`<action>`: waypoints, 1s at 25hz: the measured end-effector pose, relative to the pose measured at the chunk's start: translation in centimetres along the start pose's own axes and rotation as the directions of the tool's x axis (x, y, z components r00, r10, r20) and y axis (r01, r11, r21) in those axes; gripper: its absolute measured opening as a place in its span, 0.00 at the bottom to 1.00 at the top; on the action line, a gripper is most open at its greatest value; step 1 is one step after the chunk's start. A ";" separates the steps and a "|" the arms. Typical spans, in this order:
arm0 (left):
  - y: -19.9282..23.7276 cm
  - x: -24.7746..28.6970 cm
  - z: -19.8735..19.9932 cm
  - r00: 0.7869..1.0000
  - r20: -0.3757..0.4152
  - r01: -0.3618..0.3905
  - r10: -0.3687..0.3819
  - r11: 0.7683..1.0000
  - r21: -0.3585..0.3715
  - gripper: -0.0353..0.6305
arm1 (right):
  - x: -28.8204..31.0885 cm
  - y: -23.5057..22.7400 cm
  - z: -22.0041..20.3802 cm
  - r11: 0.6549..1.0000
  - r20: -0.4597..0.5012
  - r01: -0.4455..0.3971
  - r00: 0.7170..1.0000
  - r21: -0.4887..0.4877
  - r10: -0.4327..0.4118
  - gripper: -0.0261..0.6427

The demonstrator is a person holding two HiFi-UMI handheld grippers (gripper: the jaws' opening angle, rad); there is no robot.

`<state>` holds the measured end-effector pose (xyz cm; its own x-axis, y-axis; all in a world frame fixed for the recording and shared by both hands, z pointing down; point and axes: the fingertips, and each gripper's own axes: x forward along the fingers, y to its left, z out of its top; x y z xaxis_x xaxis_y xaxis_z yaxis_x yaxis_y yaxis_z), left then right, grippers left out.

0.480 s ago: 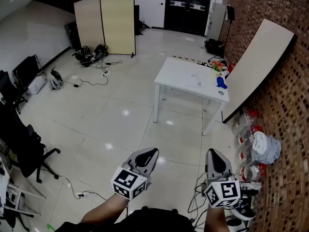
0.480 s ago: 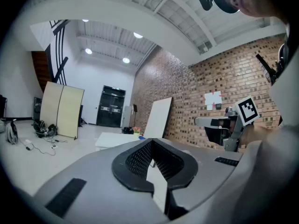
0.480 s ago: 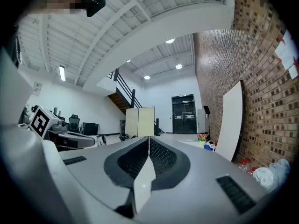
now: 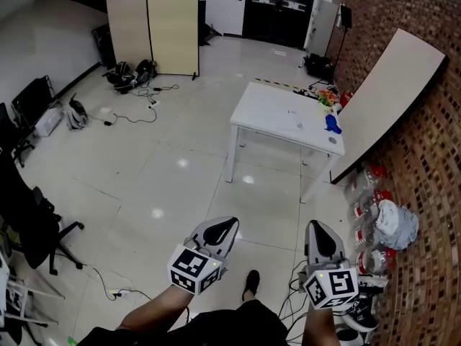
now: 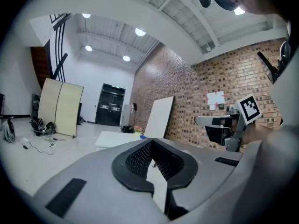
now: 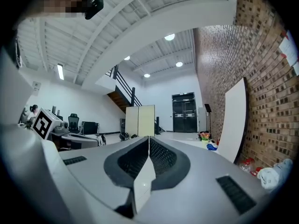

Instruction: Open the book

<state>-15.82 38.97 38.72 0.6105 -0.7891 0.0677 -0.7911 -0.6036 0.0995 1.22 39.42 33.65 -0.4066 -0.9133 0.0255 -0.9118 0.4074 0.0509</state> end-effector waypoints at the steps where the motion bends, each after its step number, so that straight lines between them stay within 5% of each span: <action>1: 0.7 0.9 0.0 1.000 0.000 -0.007 0.007 1.000 -0.001 0.06 | 1.0 -0.5 -0.1 1.000 -0.001 -0.004 1.000 -0.003 0.004 0.04; 17: 7.8 22.7 3.9 0.994 -0.009 -0.112 0.112 0.993 0.039 0.06 | 18.5 -19.2 0.3 0.997 0.031 -0.074 0.997 0.008 0.074 0.04; 25: 11.3 30.0 2.7 0.991 -0.046 -0.127 0.128 0.992 0.026 0.06 | 24.9 -23.3 -0.3 0.993 0.066 -0.112 0.992 0.027 0.110 0.04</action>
<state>-6.54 8.12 39.19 0.5055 -0.8537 0.1251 -0.8628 -0.5015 0.0642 12.37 7.15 33.44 -0.5075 -0.8609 -0.0350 -0.8616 0.5071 0.0205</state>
